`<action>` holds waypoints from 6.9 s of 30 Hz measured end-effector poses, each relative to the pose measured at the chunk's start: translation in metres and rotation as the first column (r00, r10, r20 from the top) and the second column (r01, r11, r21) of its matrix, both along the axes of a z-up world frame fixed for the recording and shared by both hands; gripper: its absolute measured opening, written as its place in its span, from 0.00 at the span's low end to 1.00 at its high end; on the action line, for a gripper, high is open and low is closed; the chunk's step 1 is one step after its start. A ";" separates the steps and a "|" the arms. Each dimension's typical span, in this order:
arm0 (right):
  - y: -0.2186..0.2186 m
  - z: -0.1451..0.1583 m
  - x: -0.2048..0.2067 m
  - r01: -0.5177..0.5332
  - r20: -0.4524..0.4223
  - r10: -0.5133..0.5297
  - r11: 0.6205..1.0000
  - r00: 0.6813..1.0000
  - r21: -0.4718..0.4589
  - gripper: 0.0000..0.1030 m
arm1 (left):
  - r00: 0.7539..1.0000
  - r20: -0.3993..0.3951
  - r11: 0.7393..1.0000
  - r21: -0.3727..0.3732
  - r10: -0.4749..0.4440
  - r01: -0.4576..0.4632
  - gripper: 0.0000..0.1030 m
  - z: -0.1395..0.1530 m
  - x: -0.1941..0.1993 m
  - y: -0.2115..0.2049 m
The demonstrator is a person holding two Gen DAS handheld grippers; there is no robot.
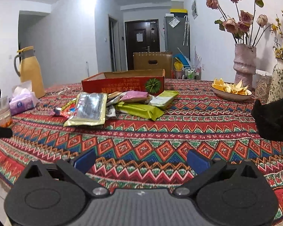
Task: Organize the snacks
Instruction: 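Withdraw the right tool from the box back to the snack pile, then grasp the pink packet with the right tool while the left tool grasps a pink strip, then carry the pink packet into the box with the right tool while the left tool carries the strip, then open both tools over the orange box, releasing the pink packet and strip, then withdraw both tools from the box back toward the snack pile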
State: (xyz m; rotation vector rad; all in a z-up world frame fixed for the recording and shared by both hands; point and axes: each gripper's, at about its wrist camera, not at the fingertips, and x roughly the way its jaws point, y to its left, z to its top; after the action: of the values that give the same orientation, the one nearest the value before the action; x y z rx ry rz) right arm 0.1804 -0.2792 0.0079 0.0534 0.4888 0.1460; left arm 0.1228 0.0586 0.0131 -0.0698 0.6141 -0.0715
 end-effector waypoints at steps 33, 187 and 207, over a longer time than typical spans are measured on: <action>0.030 0.015 0.182 -0.094 -0.023 0.093 0.996 0.995 -0.010 0.88 | 0.999 -0.035 0.993 0.116 -0.024 0.028 0.97 -0.027 0.222 0.015; -0.013 0.009 0.008 -0.135 -0.038 0.134 0.991 0.990 -0.005 1.00 | 0.989 0.077 0.990 0.077 -0.123 0.117 1.00 0.016 -0.002 -0.068; -0.052 -0.001 0.065 -0.028 -0.081 0.031 0.999 0.996 0.026 1.00 | 0.994 0.024 0.980 0.168 -0.108 0.103 1.00 -0.021 0.190 -0.146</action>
State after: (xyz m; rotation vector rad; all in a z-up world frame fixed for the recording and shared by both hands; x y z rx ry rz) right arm 0.2459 -0.3312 0.0071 0.0771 0.5696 0.1794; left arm 0.3124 -0.0872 -0.0081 0.1262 0.5885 -0.1236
